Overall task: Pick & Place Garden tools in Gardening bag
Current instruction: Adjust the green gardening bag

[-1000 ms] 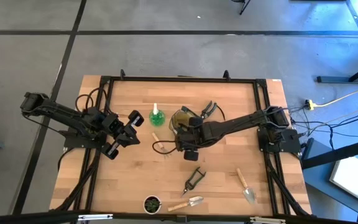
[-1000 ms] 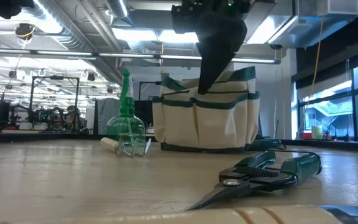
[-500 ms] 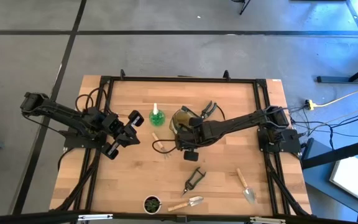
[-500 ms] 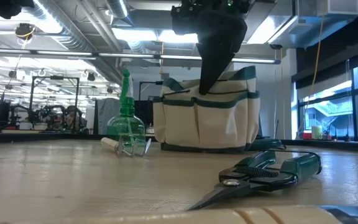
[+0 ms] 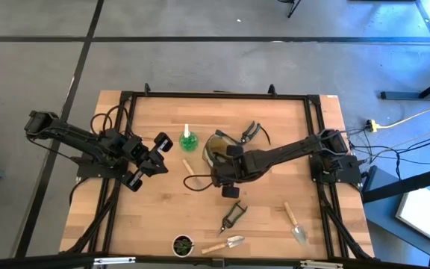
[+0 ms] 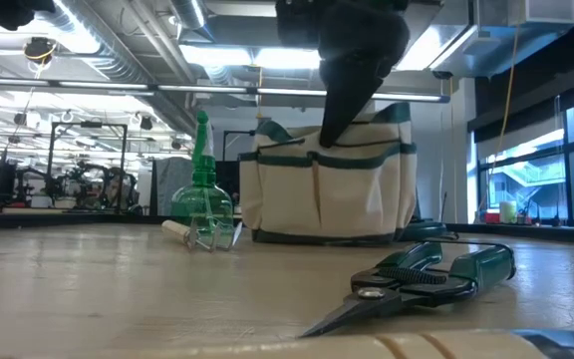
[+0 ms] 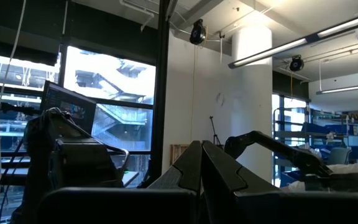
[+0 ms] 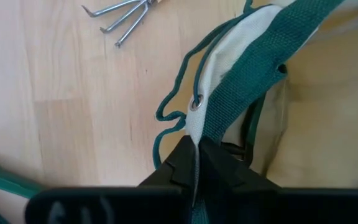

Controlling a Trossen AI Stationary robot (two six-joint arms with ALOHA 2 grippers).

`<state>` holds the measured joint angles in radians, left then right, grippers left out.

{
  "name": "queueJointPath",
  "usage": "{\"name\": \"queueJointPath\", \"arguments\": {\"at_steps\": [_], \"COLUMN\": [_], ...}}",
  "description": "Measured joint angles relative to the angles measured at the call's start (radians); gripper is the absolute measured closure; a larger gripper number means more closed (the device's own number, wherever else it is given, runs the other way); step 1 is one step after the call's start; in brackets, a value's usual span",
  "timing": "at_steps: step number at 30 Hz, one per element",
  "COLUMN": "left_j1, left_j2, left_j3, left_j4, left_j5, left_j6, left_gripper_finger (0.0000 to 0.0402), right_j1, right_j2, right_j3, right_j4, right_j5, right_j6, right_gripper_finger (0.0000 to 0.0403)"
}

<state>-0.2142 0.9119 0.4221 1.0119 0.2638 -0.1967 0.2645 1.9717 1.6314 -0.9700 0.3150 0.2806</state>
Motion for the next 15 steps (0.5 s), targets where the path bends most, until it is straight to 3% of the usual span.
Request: {"name": "queueJointPath", "arguments": {"at_steps": [15], "left_j1": [0.0], "left_j2": [0.0], "left_j3": [0.0], "left_j4": [0.0], "left_j5": [0.0], "left_j6": [0.008], "left_gripper_finger": [0.0396], "right_j1": [0.031], "right_j2": [-0.029], "right_j3": [0.104], "right_j4": [-0.075], "right_j5": [0.077], "right_j6": [0.031], "right_gripper_finger": [0.0385]}}
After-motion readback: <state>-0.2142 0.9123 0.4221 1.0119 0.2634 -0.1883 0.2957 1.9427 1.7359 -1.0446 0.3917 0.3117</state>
